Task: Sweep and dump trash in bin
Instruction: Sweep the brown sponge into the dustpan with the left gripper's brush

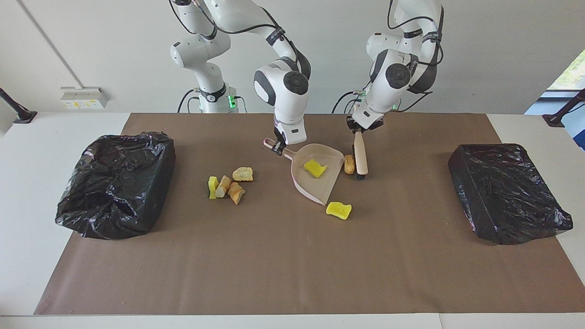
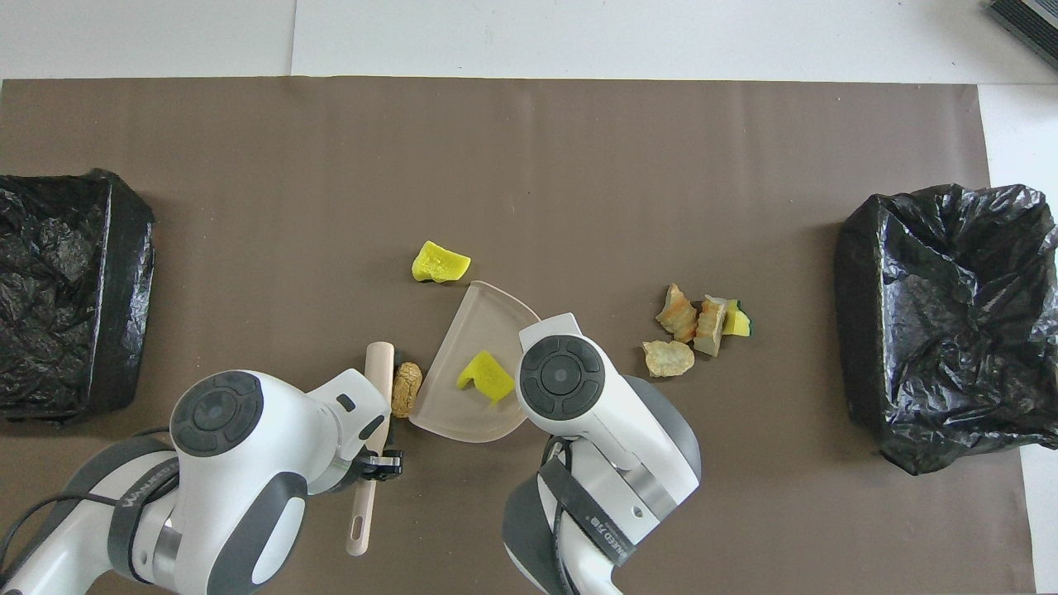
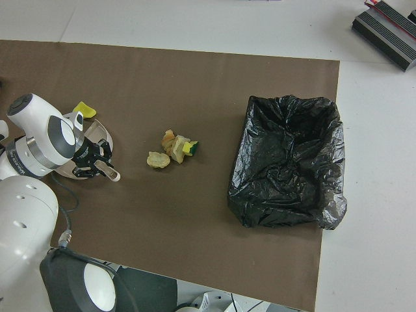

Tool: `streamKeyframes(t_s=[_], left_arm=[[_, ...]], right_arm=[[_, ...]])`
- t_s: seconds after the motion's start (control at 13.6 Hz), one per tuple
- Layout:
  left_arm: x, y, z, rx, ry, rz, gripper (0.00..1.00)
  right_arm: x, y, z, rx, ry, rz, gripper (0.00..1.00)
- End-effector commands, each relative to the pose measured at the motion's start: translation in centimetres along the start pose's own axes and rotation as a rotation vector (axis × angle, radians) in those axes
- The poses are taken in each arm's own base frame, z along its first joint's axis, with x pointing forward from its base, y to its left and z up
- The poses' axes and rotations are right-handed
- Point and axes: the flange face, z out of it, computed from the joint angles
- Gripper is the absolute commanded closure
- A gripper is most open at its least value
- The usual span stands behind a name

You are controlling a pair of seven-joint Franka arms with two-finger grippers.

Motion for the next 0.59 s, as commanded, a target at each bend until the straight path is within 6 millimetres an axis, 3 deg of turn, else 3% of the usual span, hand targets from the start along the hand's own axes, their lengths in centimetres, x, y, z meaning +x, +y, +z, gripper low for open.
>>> streamKeyframes(t_s=[0.0,0.15,0.29,0.52], left_arm=[[0.3,3.2,-0.2,-0.032,0.018,0.032,1.0],[-0.3,5.6,-0.6,-0.031,0.028,0.073,1.0],[0.4,7.3,-1.7,-0.039,0.044,0.074,1.0],[1.9,7.8,-3.7,-0.054,0.064,0.084,1.0]], right_arm=[[-0.5,-0.2,0.0,0.019,-0.007,0.009,1.0],[-0.6,-0.2,0.1,0.019,-0.008,0.009,1.0],[-0.6,-0.2,0.0,0.019,-0.008,0.009,1.0],[-0.6,-0.2,0.0,0.019,-0.007,0.009,1.0]])
